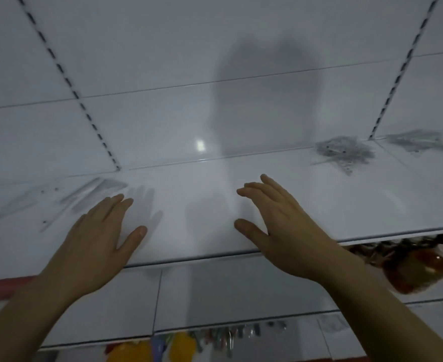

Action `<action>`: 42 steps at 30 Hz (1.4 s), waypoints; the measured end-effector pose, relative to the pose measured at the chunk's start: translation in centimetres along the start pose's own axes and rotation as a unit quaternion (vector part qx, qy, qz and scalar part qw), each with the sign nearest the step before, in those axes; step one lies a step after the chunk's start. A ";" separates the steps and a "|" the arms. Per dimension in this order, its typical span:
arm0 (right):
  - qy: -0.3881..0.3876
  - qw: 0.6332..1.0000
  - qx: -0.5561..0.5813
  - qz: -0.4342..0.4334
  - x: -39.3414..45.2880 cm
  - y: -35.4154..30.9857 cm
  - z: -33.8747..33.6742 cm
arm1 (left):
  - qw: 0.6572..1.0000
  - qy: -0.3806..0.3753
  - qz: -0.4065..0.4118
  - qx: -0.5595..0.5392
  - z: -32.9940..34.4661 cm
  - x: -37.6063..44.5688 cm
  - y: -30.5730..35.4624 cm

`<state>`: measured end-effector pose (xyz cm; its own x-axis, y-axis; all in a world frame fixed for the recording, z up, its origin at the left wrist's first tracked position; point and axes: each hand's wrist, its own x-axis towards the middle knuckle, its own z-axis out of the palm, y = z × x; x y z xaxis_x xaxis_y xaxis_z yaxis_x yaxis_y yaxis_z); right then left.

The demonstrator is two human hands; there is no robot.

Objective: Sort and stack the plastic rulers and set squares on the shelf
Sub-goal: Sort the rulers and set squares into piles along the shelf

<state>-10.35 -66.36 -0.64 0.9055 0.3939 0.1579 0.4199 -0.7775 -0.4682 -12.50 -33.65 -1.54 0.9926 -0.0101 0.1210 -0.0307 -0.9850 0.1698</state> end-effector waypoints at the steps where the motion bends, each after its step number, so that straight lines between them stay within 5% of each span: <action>1: -0.006 1.000 0.005 -0.013 0.6 -1.3 0.4 | 1.000 0.003 -0.009 0.003 -0.5 -0.7 -1.2; 12: -0.038 0.995 -0.021 -0.089 8.7 -14.7 7.0 | 0.998 0.034 -0.056 -0.001 -3.9 -3.6 -15.8; 23: -0.098 0.993 -0.051 -0.039 18.6 -26.1 16.3 | 0.996 -0.060 -0.069 0.006 -6.1 -0.3 -29.6; 34: -0.187 0.969 -0.113 0.116 27.0 -23.1 15.2 | 0.989 -0.129 0.011 -0.069 -5.6 6.9 -27.6; 42: -0.130 0.981 -0.023 0.142 27.2 -20.6 16.1 | 0.991 -0.106 0.003 -0.082 -3.6 12.6 -22.6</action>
<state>4.62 -31.75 -0.72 0.9423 0.2657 -0.2034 0.1613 -0.8932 -0.4198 0.24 -10.93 -0.37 0.9943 -0.0677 -0.0821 -0.0372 -0.9440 0.3277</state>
